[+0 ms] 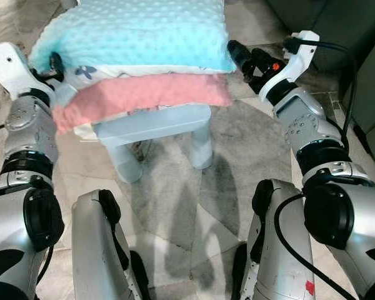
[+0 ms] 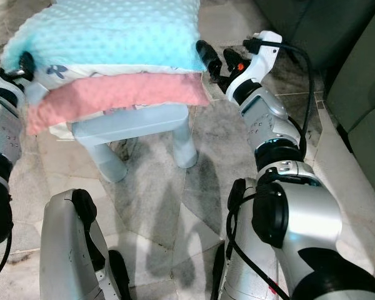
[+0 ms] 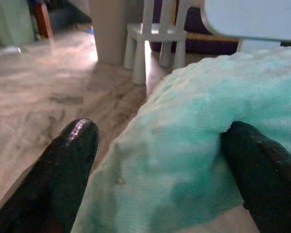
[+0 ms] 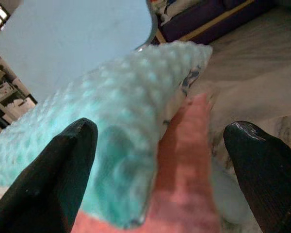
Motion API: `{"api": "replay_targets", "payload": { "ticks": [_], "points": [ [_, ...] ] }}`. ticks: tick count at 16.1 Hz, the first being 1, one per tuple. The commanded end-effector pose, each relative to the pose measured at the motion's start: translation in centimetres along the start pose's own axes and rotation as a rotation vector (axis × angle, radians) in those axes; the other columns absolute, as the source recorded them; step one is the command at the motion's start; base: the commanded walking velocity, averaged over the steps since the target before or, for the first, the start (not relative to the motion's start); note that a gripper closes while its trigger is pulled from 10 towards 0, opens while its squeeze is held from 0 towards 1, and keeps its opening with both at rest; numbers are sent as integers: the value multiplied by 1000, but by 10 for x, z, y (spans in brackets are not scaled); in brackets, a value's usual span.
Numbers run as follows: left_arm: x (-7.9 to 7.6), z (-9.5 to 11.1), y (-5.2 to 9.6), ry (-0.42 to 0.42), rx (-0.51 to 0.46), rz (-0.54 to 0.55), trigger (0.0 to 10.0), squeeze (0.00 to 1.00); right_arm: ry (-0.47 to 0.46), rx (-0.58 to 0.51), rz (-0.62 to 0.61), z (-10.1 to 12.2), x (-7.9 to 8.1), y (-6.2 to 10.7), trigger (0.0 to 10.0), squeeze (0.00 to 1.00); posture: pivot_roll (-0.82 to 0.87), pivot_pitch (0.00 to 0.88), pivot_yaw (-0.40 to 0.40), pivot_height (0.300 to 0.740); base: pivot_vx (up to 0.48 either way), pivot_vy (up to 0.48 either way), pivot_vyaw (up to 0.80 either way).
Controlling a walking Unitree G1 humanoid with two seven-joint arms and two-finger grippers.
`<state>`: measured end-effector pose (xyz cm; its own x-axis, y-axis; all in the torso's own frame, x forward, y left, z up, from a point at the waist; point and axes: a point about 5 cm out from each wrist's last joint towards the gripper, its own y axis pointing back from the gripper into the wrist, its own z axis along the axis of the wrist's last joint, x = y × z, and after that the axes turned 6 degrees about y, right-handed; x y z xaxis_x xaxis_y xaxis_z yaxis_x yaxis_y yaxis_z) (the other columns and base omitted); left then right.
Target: Move the pillow to the sofa
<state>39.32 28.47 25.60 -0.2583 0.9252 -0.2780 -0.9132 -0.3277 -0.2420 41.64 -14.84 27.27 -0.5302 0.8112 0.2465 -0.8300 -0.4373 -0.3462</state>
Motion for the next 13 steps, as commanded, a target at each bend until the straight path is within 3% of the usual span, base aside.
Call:
{"api": "replay_targets", "payload": {
  "ticks": [1,2,5,7,8,10,13],
  "points": [
    [17,-4,6,-67,-12,49,10000,0,-4,-50,0,11,-4,1,10000,0,-29,306,56,365,0,0,0],
    [24,-6,11,-122,-42,68,10000,0,4,-54,-8,10,-8,5,10000,0,-36,298,52,365,0,0,0],
    [25,-7,23,-224,-114,55,10000,0,43,-68,-38,9,-16,13,10000,0,-38,281,44,365,0,0,0],
    [25,-11,28,-197,-114,65,10000,0,121,-53,-12,4,-14,17,10000,0,-47,266,39,365,0,0,0],
    [26,-7,27,-195,-130,74,10000,0,116,-52,3,2,-12,17,10000,0,-47,266,39,365,0,0,0],
    [30,10,17,-139,-163,110,10000,0,92,-54,68,1,-6,16,10000,0,-55,265,37,365,0,0,0],
    [22,43,2,-103,-219,105,10000,0,80,-91,127,11,4,9,10000,0,-62,259,38,365,0,0,0]
  ]
}}
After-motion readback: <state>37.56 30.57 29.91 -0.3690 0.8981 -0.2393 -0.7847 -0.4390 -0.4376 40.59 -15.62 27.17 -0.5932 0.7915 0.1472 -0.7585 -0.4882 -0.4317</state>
